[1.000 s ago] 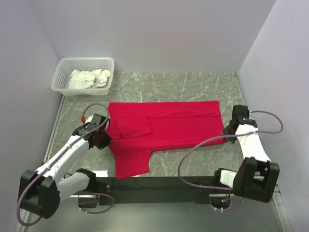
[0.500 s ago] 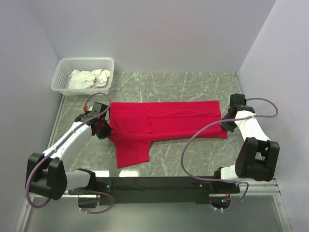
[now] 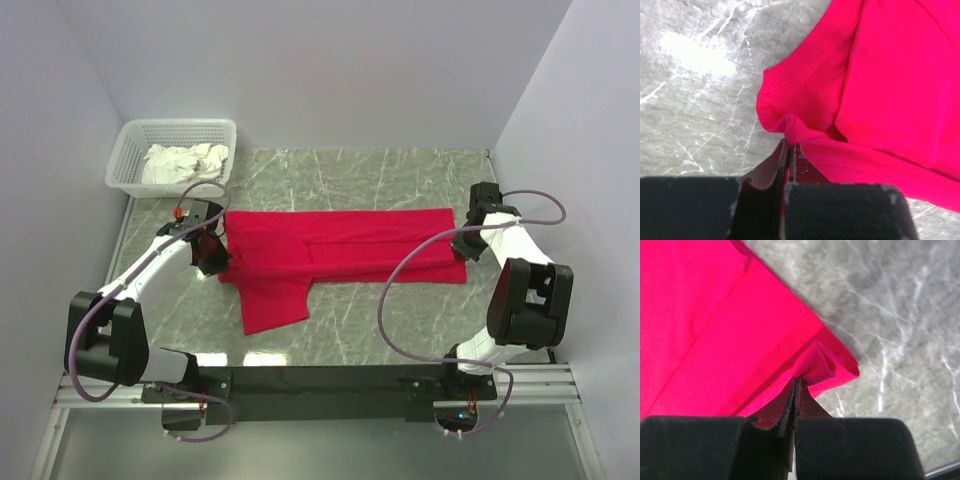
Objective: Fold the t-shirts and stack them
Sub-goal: Fold the tshirt
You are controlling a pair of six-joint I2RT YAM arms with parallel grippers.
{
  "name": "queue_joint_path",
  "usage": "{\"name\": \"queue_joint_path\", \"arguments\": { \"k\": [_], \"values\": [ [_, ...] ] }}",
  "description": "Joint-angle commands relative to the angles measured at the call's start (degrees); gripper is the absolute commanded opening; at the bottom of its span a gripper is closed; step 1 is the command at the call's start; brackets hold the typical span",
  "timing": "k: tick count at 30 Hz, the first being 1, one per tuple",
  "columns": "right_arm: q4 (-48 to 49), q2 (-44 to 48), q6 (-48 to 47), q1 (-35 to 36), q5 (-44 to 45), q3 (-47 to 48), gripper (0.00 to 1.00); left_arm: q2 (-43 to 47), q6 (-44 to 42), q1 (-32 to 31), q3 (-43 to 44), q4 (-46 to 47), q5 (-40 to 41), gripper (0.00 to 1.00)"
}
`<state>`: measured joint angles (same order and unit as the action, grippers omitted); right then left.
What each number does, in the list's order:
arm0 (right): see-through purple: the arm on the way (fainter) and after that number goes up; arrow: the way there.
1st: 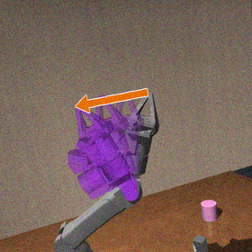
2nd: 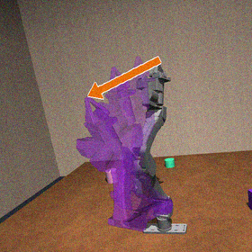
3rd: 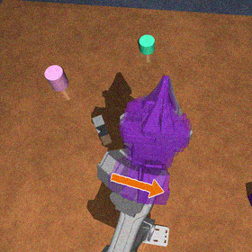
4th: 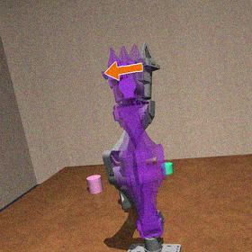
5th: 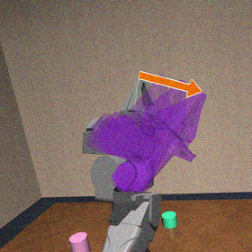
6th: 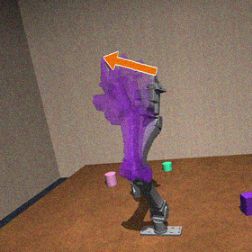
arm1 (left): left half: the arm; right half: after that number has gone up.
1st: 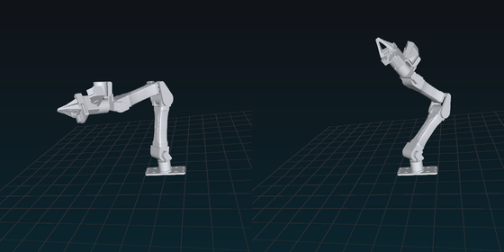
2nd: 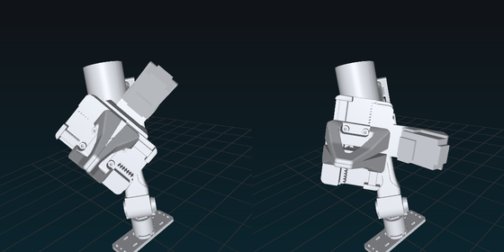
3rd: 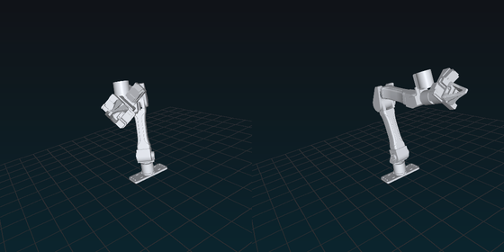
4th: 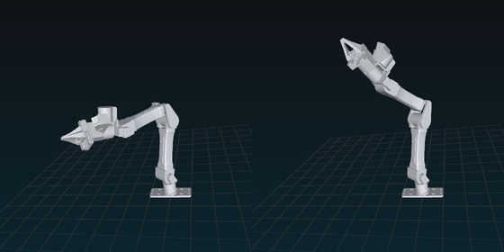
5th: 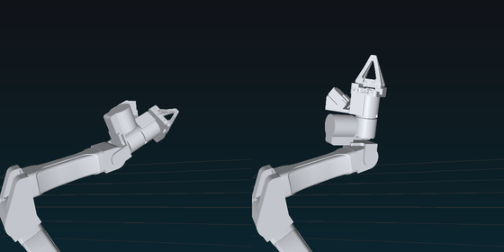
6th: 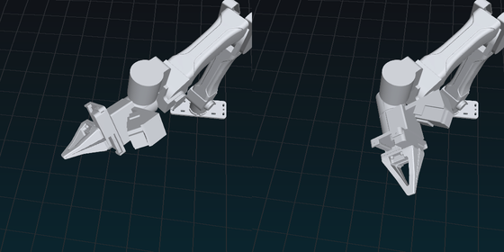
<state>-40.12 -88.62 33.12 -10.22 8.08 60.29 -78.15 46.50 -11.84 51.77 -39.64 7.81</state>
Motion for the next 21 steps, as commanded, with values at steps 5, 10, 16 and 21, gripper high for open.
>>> {"name": "queue_joint_path", "arguments": {
  "k": [5, 10, 16, 21],
  "values": [
    [3.2, -3.66, -0.87, 1.43, 3.26, 3.34, 0.0, -1.13, -1.94, 1.81, 0.7, 1.93, 0.62, 0.01],
    [4.87, -5.68, -0.43, 1.52, 3.96, 2.55, 0.0, -2.88, -1.59, 1.9, -0.7, 3.78, 0.36, 0.01],
    [6.89, -7.53, -0.87, 1.52, 3.88, 2.11, 0.03, -3.68, -2.2, 1.9, -0.35, 4.66, 2.03, 0.01],
    [7.77, -7.54, -1.31, 1.6, 3.79, 2.9, 0.21, -2.72, -2.55, 1.9, 0.52, 5.09, 3.08, 0.18]
  ]
}}
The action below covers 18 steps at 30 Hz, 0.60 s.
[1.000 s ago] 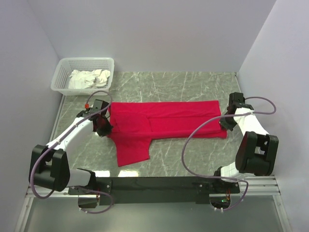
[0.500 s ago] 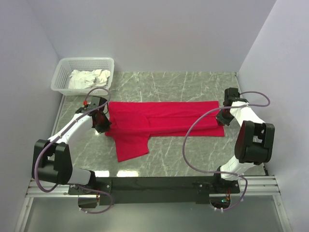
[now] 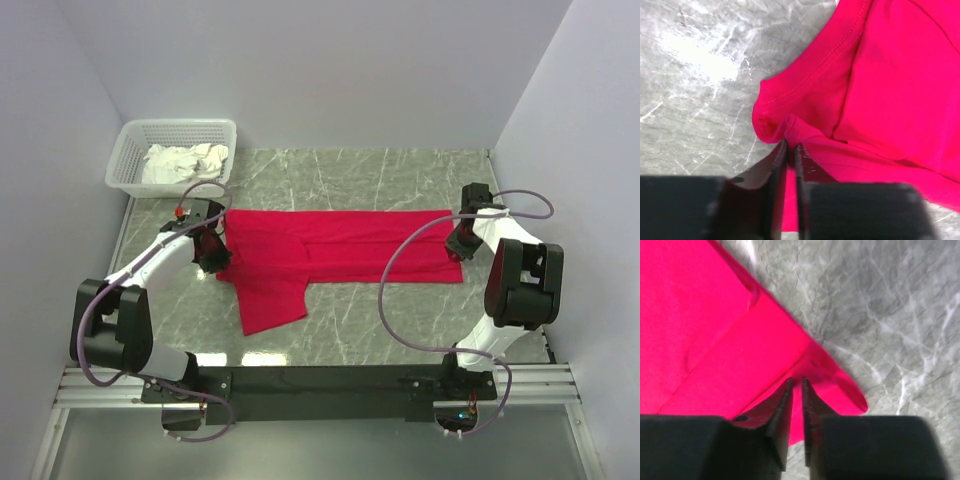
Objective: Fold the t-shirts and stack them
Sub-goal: Fold the tshirt
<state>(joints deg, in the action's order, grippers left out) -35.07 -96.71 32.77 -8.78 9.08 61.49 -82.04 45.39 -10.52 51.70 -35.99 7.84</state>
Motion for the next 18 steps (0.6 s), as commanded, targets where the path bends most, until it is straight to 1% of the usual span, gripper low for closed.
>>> {"name": "queue_joint_path", "arguments": {
  "k": [1, 2, 3, 4, 5, 6, 7, 8, 9, 10, 11, 13, 15, 16, 17, 18],
  "values": [
    [3.07, 0.99, -1.05, 0.16, 2.52, 2.05, 0.29, 1.62, -1.53, 0.59, 0.85, 1.53, 3.15, 0.22],
    [3.51, 1.95, -1.31, 0.25, 2.17, 2.05, 0.32, 2.06, -1.53, 0.59, 1.2, 1.53, 3.32, 0.31],
    [3.78, 2.66, -1.48, 0.86, 1.73, 2.14, 0.36, 3.54, -1.53, 0.59, 2.08, 1.53, 3.41, 0.35],
    [4.22, 3.62, -1.66, 1.21, 1.38, 2.05, 0.45, 4.34, -1.62, 0.59, 2.52, 1.53, 3.94, 0.4],
    [4.48, 5.81, -1.92, 2.0, 1.03, 1.88, 0.47, 5.21, -1.79, 0.59, 2.96, 1.19, 4.03, 0.51],
    [5.09, 6.96, -2.27, 3.49, 0.68, 1.79, 0.5, 7.22, -1.97, 0.59, 3.66, 1.01, 4.29, 0.58],
    [5.1, 8.1, -2.97, 4.46, 0.33, 1.53, 0.55, 8.38, -2.58, 0.59, 3.76, 0.83, 4.29, 0.62],
    [5.01, 10.37, -3.33, 5.51, -0.37, 1.35, 0.56, 9.52, -2.93, 0.51, 3.84, 0.31, 3.77, 0.69],
    [5.1, 11.35, -3.68, 6.48, -0.99, 0.91, 0.57, 11.88, -3.2, 0.5, 3.67, -0.83, 3.16, 0.73],
    [5.1, 12.58, -3.6, 8.49, -1.52, -0.48, 0.6, 13.03, -3.37, -0.02, 3.32, -1.53, 2.72, 0.74],
    [5.45, 15.12, -3.42, 8.51, -3.35, -1.63, 0.61, 14.35, -3.2, -0.46, 2.79, -2.32, 2.02, 0.76],
    [6.85, 17.68, -2.72, 12.8, -5.29, -5.41, 0.62, 18.31, -1.72, -2.21, 0.16, -4.61, 1.31, 0.77],
    [8.08, 21.29, -2.37, 15.62, -8.63, -8.91, 0.62, 22.16, -0.31, -3.79, -3.7, -5.49, -1.15, 0.78],
    [8.35, 22.34, -1.67, 19.46, -8.9, -9.89, 0.62, 23.23, 1.7, -5.98, -5.11, -6.19, -1.77, 0.79],
    [8.79, 23.83, -1.05, 21.5, -10.21, -10.69, 0.61, 24.2, 2.85, -7.39, -6.51, -6.55, -2.12, 0.79],
    [9.23, 24.37, -0.44, 23.52, -12.4, -12.17, 0.6, 25.6, 3.91, -10.1, -9.22, -6.81, -2.56, 0.78]
  ]
}}
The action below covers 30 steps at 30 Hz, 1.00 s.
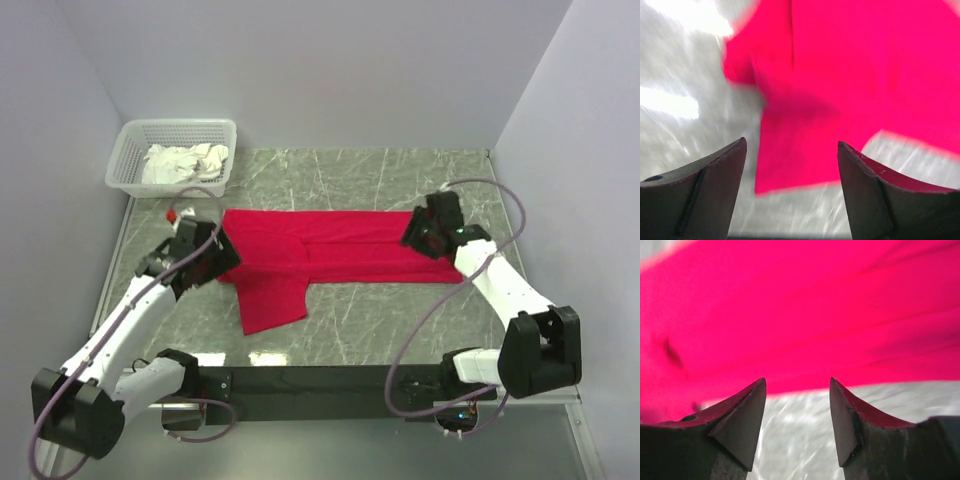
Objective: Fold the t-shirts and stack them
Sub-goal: Fold the tshirt
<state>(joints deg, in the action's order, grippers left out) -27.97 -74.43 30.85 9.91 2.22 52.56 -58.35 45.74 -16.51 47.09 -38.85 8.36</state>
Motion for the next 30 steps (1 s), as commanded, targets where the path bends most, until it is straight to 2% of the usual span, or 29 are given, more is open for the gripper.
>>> {"name": "queue_joint_path", "arguments": {
  "k": [1, 3, 5, 7, 12, 13, 15, 22, 27, 30],
  "values": [
    [2.74, 2.8, 3.32, 9.73, -6.52, -3.86, 0.6, 2.36, 5.83, -5.53, -5.94, -3.78, -3.43, 0.79],
    [5.02, 2.72, 6.22, 14.67, -9.76, -5.44, 0.58, 3.15, 8.13, -9.21, -9.9, -2.99, -4.4, 0.78],
    [8.87, 1.23, 10.88, 20.98, -12.14, -6.06, 0.57, 2.54, 10.68, -10.9, -12.88, -1.41, -5.11, 0.75],
    [11.69, -0.88, 15.53, 24.35, -15.47, -6.41, 0.57, 1.75, 11.74, -12.4, -14.3, -0.53, -5.46, 0.74],
    [18.56, -11.33, 20.12, 34.27, -19.79, -2.38, 0.57, -1.76, 12.1, -13.89, -15.8, 2.28, -6.16, 0.68],
    [19.0, -14.48, 21.52, 35.25, -20.84, -1.59, 0.57, -2.38, 11.92, -14.07, -15.89, 2.55, -6.6, 0.64],
    [21.19, -17.13, 23.02, 37.71, -22.16, -0.53, 0.57, -3.96, 11.92, -14.51, -15.89, 2.99, -6.87, 0.61],
    [20.41, -25.4, 24.52, 42.73, -21.47, 3.87, 0.57, -5.99, 12.62, -15.3, -17.47, 4.84, -7.39, 0.57],
    [18.83, -26.46, 24.61, 42.82, -19.28, 3.61, 0.55, -7.92, 12.71, -15.57, -18.7, 5.54, -7.75, 0.52],
    [15.76, -26.47, 24.43, 42.82, -17.43, 4.04, 0.53, -8.97, 12.8, -15.74, -18.35, 5.28, -7.66, 0.52]
  ]
}}
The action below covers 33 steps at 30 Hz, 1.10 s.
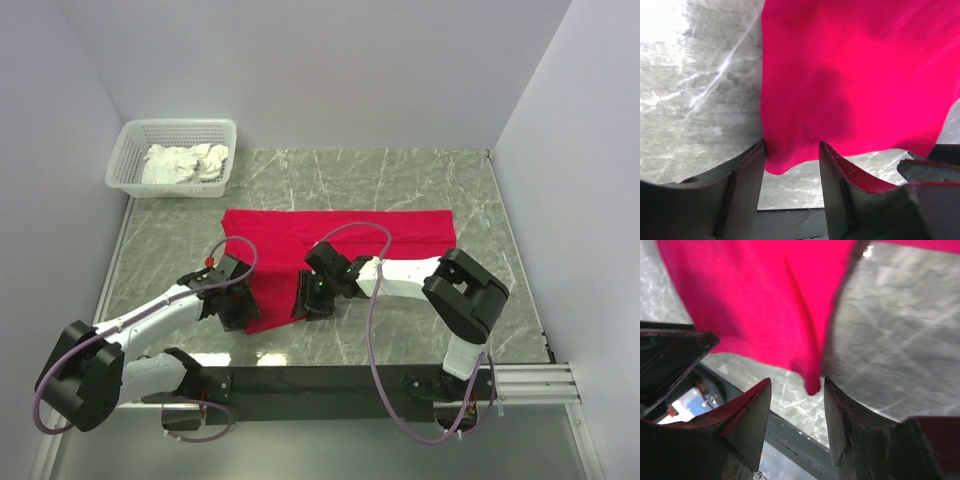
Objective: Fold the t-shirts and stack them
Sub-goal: Fold the tshirt
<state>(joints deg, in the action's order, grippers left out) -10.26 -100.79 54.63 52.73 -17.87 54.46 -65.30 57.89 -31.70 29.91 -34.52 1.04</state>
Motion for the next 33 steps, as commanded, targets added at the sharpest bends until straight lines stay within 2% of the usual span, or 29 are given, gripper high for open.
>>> {"name": "queue_joint_path", "arguments": {
  "k": [1, 3, 7, 10, 11, 15, 17, 22, 25, 33],
  "values": [
    [-2.91, 0.5, 0.74, 0.0, 5.01, 2.14, 0.53, -2.2, 0.65, -0.64, -1.17, 0.86, -0.07, 0.54],
    [-5.11, 1.3, 0.3, 0.0, 7.22, 2.06, 0.53, -2.55, 0.65, -0.99, -1.0, 0.51, 0.1, 0.55],
    [-6.18, 0.43, -1.02, 0.0, 8.73, 3.2, 0.51, -2.82, 1.0, -1.43, -0.91, 0.42, 0.28, 0.42],
    [-4.59, -0.28, -1.1, 0.09, 7.94, 3.55, 0.4, -2.38, 1.26, -1.61, 0.05, -0.72, 0.89, 0.15],
    [-4.77, -0.28, -1.19, 0.09, 7.85, 4.16, 0.3, -1.77, 1.35, -1.69, 0.41, -1.07, 1.24, 0.12],
    [-5.03, -0.19, -1.98, 0.01, 7.59, 5.39, 0.1, -0.27, 1.35, -1.61, 3.04, -3.09, 2.74, 0.01],
    [-5.64, 0.6, -2.25, 0.01, 7.67, 6.44, 0.0, -0.09, 1.09, -1.69, 5.76, -4.41, 3.61, 0.01],
    [-8.19, 1.39, -3.92, -0.96, 8.64, 10.75, 0.0, -2.81, -2.33, -0.64, 14.46, -7.49, 8.01, 0.01],
    [-9.69, 0.78, -4.44, -2.63, 8.81, 13.91, 0.0, -6.15, -5.76, 1.02, 21.57, -7.23, 9.33, 0.01],
    [-14.26, -3.0, -8.48, -9.31, 6.97, 23.23, 0.0, -16.87, -14.37, 5.16, 32.83, -4.77, 12.49, 0.01]
  ]
}}
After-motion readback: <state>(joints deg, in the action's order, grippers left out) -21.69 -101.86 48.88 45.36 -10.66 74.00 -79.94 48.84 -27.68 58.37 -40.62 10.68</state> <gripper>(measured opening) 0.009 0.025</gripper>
